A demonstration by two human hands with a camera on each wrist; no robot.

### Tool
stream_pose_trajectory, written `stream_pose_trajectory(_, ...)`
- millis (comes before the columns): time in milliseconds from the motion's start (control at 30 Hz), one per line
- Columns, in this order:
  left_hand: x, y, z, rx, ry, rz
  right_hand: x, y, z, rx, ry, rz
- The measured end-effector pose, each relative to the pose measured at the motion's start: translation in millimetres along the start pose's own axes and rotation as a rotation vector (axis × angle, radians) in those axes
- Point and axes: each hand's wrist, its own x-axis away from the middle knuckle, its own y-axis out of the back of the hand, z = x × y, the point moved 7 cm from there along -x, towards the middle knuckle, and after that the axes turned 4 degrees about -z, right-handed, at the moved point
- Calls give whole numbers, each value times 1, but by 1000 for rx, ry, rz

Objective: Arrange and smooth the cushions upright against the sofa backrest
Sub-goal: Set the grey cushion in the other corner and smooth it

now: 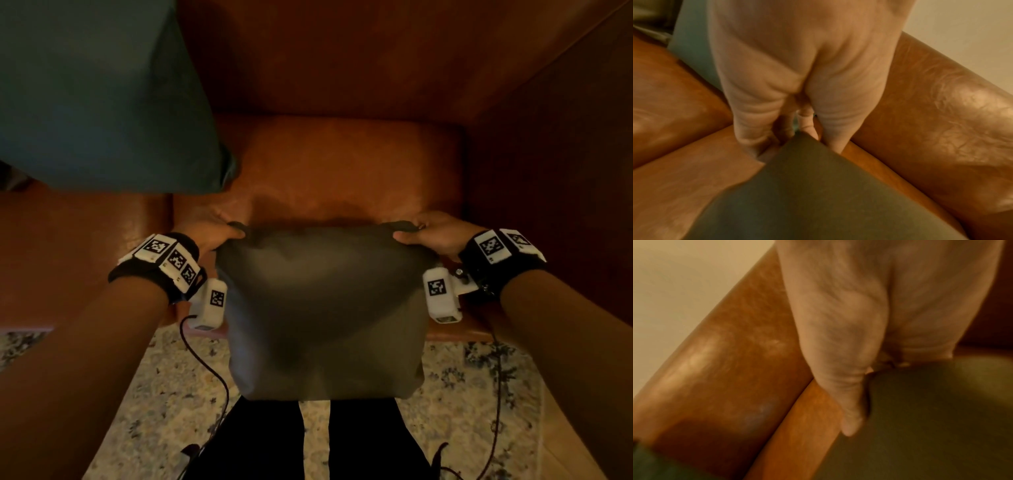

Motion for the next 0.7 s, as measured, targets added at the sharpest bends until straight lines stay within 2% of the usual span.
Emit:
stream_pose_trajectory(167, -1, 1, 4, 58, -30, -38, -43, 2, -21, 189, -14, -32)
stream_pose_trajectory(267, -2, -1, 12, 87, -14, -35, -25, 1, -2, 361, -46, -21)
stream_pose_trajectory(367, 3, -2, 15, 51, 8, 26, -7, 4, 7, 461, -75, -84)
stream_pose_trajectory(467, 9, -9, 18, 100, 21, 100, 10, 9, 5, 368, -132, -142)
stream_pose_trajectory(567, 8, -4, 17, 94, -18, 56, 26, 19, 4, 142, -141, -230)
stream_pose_trajectory(700, 6, 0, 12, 107, -95, -7, 30, 24, -1, 10, -109, -360)
